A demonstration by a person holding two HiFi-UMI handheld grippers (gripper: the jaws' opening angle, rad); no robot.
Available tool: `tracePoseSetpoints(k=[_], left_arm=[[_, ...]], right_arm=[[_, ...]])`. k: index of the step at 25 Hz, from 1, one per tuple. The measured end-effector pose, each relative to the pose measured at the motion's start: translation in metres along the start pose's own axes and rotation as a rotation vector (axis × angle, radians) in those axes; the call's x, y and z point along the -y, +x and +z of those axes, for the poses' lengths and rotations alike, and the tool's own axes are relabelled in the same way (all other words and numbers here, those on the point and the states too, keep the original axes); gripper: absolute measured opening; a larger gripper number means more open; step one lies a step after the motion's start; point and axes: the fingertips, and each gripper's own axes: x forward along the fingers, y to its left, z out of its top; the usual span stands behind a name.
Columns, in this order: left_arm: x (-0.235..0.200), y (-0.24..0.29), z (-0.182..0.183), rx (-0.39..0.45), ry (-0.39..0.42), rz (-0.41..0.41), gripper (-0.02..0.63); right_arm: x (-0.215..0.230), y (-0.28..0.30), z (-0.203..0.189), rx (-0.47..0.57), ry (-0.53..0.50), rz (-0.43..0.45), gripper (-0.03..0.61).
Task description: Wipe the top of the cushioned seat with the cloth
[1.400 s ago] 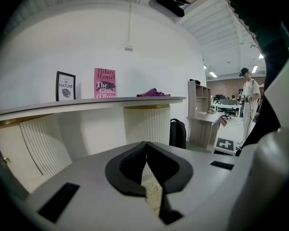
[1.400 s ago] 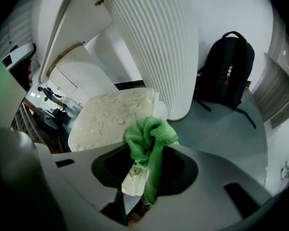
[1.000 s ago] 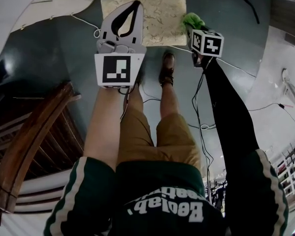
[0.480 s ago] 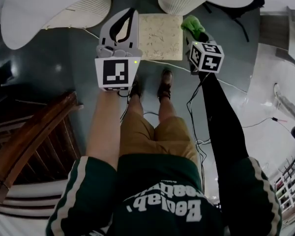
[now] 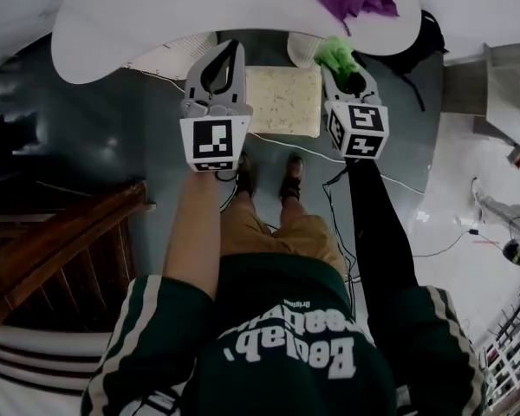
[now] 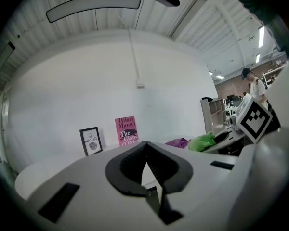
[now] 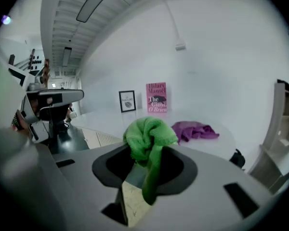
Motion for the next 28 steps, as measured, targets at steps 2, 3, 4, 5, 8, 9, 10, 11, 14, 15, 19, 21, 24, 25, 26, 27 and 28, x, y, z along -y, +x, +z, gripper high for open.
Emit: tracePoseSetpoints(k=[2,3,4,5,8,9,10,11,14,15,19,21,24,25,26,27,28], left_arm=[[-0.007,-0.009,0.015,0.009,-0.005,0.012,0.015],[-0.010,-0.011,0.023,0.017,-0.002,0.014,0.015],[-0.012,-0.012,0.033,0.028,0.002,0.013,0.015],[-0.013,-0.014,0.043,0.039,0.005,0.009,0.015],[-0.010,-0.027,0.068,0.066,0.012,-0.012,0.015],[-0.010,-0.031,0.075,0.073,0.017,-0.013,0.015],[-0.011,-0.033,0.083,0.079,0.024,-0.009,0.015],[-0.012,-0.035,0.091,0.083,0.031,-0.003,0.015],[-0.012,-0.044,0.109,0.098,0.041,0.017,0.015],[-0.011,-0.048,0.112,0.099,0.040,0.023,0.015],[-0.008,-0.058,0.123,0.110,0.030,0.043,0.015],[-0.004,-0.061,0.130,0.117,0.039,0.049,0.015],[-0.005,-0.063,0.146,0.146,0.043,0.057,0.015],[-0.006,-0.063,0.152,0.155,0.046,0.060,0.015],[-0.006,-0.062,0.156,0.163,0.052,0.062,0.015],[-0.007,-0.062,0.160,0.168,0.060,0.064,0.015],[-0.007,-0.062,0.164,0.172,0.066,0.067,0.015]], right_arm=[[-0.010,-0.009,0.030,0.051,-0.021,0.006,0.135],[-0.013,-0.013,0.047,0.080,-0.031,0.008,0.135],[-0.016,-0.017,0.063,0.111,-0.041,0.008,0.135],[-0.018,-0.022,0.078,0.139,-0.049,0.007,0.135],[-0.027,-0.044,0.104,0.190,-0.059,0.003,0.135],[-0.030,-0.050,0.110,0.201,-0.063,0.005,0.135],[-0.031,-0.055,0.116,0.212,-0.065,0.008,0.135],[-0.032,-0.060,0.122,0.224,-0.067,0.010,0.135],[-0.034,-0.078,0.138,0.263,-0.074,0.012,0.135],[-0.035,-0.085,0.142,0.274,-0.073,0.013,0.135],[-0.038,-0.103,0.157,0.318,-0.083,0.036,0.135],[-0.042,-0.111,0.161,0.335,-0.106,0.058,0.137],[-0.043,-0.116,0.168,0.359,-0.119,0.072,0.140],[-0.042,-0.117,0.171,0.365,-0.121,0.069,0.140],[-0.040,-0.118,0.174,0.372,-0.122,0.065,0.140],[-0.039,-0.119,0.177,0.379,-0.124,0.062,0.140],[-0.038,-0.120,0.180,0.386,-0.127,0.061,0.140]])
